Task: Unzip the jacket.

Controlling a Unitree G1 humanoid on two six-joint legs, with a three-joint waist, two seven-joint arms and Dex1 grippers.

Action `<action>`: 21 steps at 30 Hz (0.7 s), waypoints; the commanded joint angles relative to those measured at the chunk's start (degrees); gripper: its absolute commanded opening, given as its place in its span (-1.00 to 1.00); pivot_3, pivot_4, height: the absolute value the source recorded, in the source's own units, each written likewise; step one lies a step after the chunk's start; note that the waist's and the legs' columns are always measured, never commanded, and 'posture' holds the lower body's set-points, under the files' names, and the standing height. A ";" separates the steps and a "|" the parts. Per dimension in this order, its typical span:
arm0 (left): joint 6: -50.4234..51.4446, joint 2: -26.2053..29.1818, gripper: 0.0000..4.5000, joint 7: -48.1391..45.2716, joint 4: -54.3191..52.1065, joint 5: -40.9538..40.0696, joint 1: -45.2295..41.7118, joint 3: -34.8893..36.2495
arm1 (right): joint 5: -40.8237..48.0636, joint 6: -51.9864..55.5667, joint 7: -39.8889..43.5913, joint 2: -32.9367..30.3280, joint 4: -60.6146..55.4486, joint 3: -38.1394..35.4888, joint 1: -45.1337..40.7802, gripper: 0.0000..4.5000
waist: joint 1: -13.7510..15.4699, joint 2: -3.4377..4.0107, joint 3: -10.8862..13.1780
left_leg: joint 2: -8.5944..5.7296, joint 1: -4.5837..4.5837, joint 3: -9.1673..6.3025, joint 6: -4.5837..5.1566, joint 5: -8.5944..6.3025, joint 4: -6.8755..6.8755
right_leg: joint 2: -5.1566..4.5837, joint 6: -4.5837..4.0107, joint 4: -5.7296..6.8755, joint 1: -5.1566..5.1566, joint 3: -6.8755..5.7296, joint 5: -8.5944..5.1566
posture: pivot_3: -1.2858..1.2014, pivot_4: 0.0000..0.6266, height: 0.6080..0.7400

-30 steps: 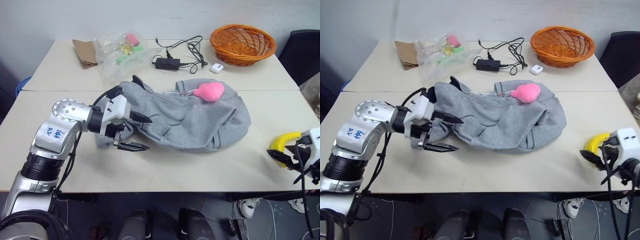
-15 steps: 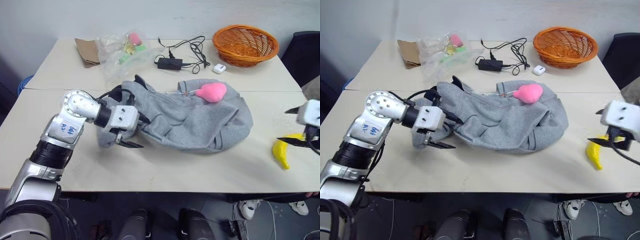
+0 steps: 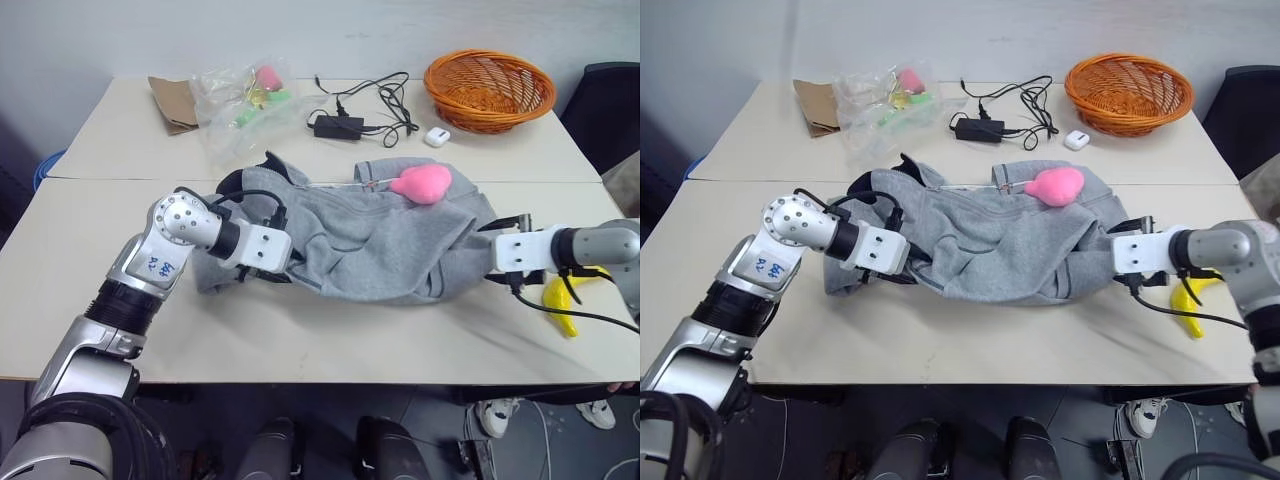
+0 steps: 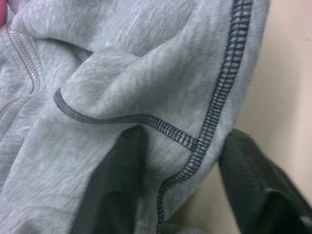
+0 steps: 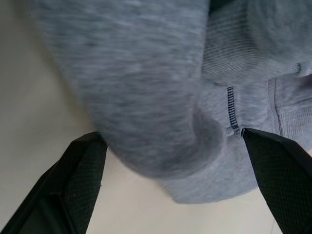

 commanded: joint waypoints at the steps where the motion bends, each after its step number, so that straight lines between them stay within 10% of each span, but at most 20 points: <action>1: 0.79 1.75 -0.51 0.02 -3.50 -0.15 1.83 1.47 | -0.62 -3.12 0.01 -0.30 4.10 0.28 -2.03 0.61 | -0.12 0.00 0.00 | 0.01 0.00 0.00 0.00 0.00 0.02 | 0.01 0.00 0.00 0.00 0.00 0.00 | 0.03 -0.52 1.00; 5: 0.59 4.17 -1.00 -0.47 -5.25 -0.69 5.05 2.31 | 1.90 -3.48 3.38 -0.50 4.89 -0.45 -2.69 -0.05 | -0.59 0.00 0.00 | 0.01 -0.02 -0.03 0.00 0.00 0.03 | 0.01 0.00 0.01 0.01 -0.01 0.00 | 0.03 -0.52 1.00; 11: -5.96 11.34 -1.00 -1.26 -5.04 1.09 11.71 3.53 | 12.09 1.90 13.31 -5.08 -8.99 -4.17 6.24 -0.97 | -0.88 0.02 0.01 | 0.08 -0.02 -0.07 -0.04 -0.03 0.01 | 0.02 -0.06 0.00 0.00 -0.02 -0.03 | 0.03 -0.52 1.00; 21: -13.86 23.47 -1.00 -5.94 -10.66 -6.53 30.08 8.17 | 30.25 23.46 21.39 -15.53 -51.91 -25.24 53.22 -0.99 | -0.86 0.07 0.01 | 0.27 0.24 -0.34 -0.04 -0.58 0.11 | -0.41 -0.17 -0.22 0.42 0.01 -0.10 | 0.03 -0.52 1.00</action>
